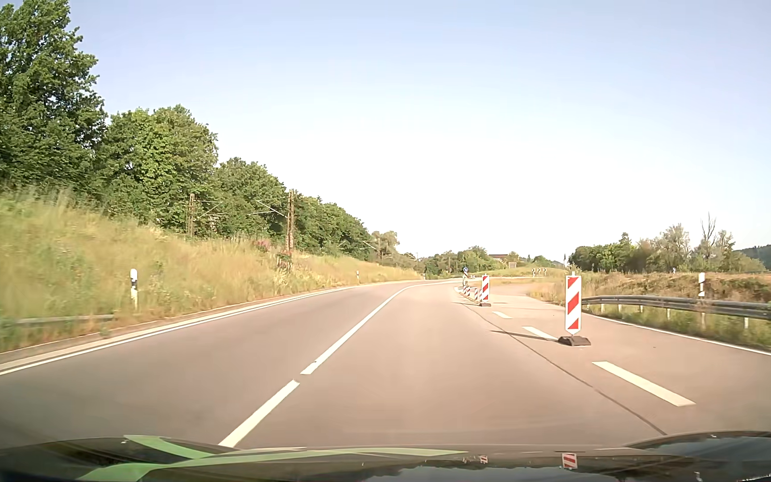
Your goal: Follow the waypoints while adhering to traffic rules and regulations
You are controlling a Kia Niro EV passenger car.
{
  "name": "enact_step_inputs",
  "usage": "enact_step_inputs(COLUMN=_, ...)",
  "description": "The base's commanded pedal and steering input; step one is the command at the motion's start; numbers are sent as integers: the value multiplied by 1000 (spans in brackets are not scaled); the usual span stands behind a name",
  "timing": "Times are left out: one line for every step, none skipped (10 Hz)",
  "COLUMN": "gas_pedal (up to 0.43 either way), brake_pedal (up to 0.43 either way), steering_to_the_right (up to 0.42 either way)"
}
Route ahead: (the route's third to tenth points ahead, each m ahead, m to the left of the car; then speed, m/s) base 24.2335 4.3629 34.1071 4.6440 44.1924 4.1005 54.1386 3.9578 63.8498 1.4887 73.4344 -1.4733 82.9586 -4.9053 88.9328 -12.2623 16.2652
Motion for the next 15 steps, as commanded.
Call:
enact_step_inputs(gas_pedal=0, brake_pedal=177, steering_to_the_right=-3)
enact_step_inputs(gas_pedal=0, brake_pedal=177, steering_to_the_right=-3)
enact_step_inputs(gas_pedal=0, brake_pedal=171, steering_to_the_right=-3)
enact_step_inputs(gas_pedal=0, brake_pedal=152, steering_to_the_right=-3)
enact_step_inputs(gas_pedal=0, brake_pedal=128, steering_to_the_right=-3)
enact_step_inputs(gas_pedal=0, brake_pedal=116, steering_to_the_right=-2)
enact_step_inputs(gas_pedal=0, brake_pedal=104, steering_to_the_right=-2)
enact_step_inputs(gas_pedal=0, brake_pedal=85, steering_to_the_right=0)
enact_step_inputs(gas_pedal=0, brake_pedal=79, steering_to_the_right=2)
enact_step_inputs(gas_pedal=0, brake_pedal=73, steering_to_the_right=2)
enact_step_inputs(gas_pedal=0, brake_pedal=67, steering_to_the_right=3)
enact_step_inputs(gas_pedal=0, brake_pedal=67, steering_to_the_right=3)
enact_step_inputs(gas_pedal=0, brake_pedal=67, steering_to_the_right=4)
enact_step_inputs(gas_pedal=0, brake_pedal=73, steering_to_the_right=5)
enact_step_inputs(gas_pedal=0, brake_pedal=91, steering_to_the_right=5)
